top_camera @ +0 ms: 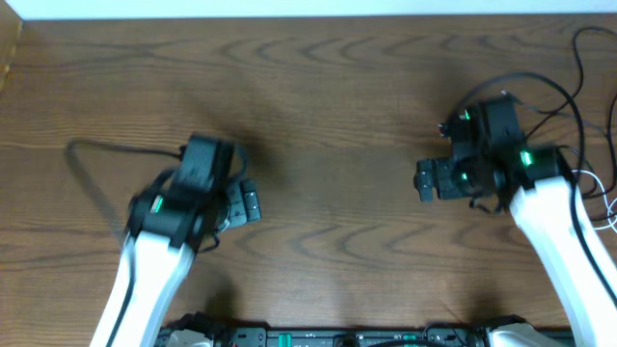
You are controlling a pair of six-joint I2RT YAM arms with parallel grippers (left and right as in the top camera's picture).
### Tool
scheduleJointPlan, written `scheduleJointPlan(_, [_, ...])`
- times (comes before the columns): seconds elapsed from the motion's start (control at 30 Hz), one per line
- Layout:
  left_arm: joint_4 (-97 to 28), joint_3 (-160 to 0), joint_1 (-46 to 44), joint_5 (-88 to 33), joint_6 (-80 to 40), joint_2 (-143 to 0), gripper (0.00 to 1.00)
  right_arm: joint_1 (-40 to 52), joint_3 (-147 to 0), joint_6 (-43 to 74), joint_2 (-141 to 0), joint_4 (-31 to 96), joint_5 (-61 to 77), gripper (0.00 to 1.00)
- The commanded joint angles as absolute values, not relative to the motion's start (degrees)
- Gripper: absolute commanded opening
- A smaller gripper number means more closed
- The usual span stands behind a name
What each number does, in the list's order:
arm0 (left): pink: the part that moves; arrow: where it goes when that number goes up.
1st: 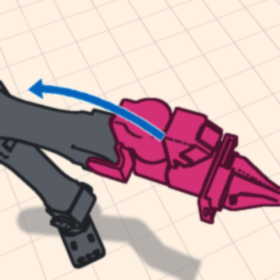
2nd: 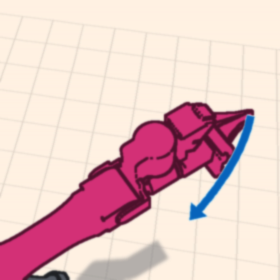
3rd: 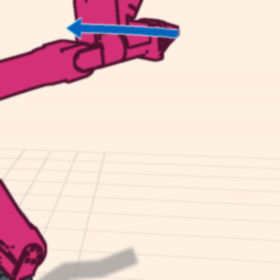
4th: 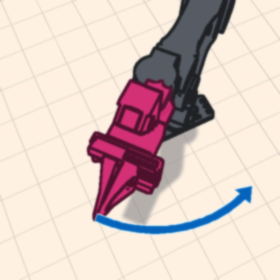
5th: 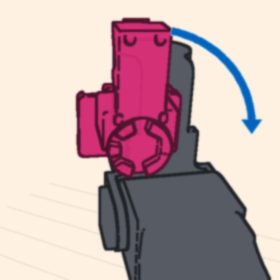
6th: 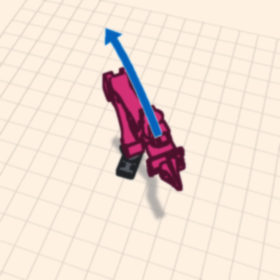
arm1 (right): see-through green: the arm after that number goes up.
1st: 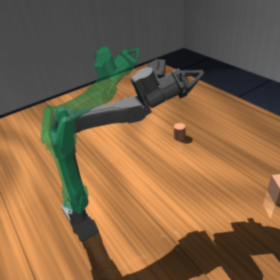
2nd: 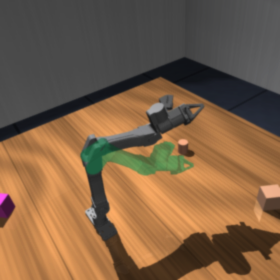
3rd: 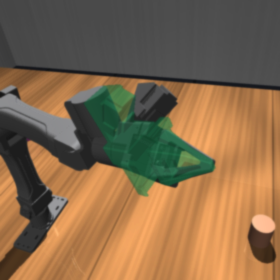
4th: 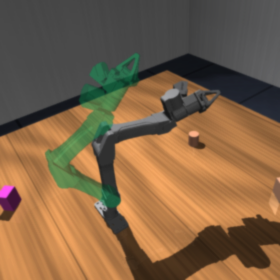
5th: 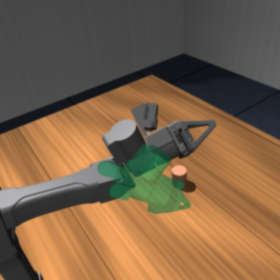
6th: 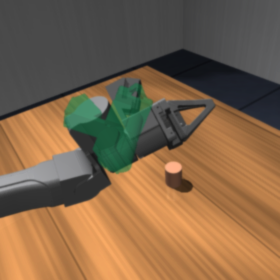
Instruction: Untangle cables
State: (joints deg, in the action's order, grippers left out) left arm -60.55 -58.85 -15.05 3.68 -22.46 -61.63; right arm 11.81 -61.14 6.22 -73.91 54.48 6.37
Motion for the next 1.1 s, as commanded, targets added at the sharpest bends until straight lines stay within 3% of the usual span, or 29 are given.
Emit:
scheduleJointPlan(0.0, [-55.24, -51.48, -14.92, 3.68, -22.39, -47.90, 0.98, 12.14, -53.30, 9.06, -62.67, 50.02, 3.70, 0.99])
scheduleJointPlan(0.13, [-52.45, -46.26, -14.90, 4.36, -22.37, -33.80, 0.98, 12.05, -47.11, 13.26, -50.50, 48.38, -1.93, 0.99])
scheduleJointPlan(0.3, [-53.41, -46.06, -14.90, 4.32, -22.37, -27.07, 0.98, 12.05, -44.91, 13.26, -43.70, 50.24, -1.98, 0.99])
scheduleJointPlan(1.07, [-53.69, -46.06, -14.90, 4.34, -22.37, -27.29, 0.98, 11.35, -44.75, 10.92, -41.65, 52.36, -4.56, 0.99])
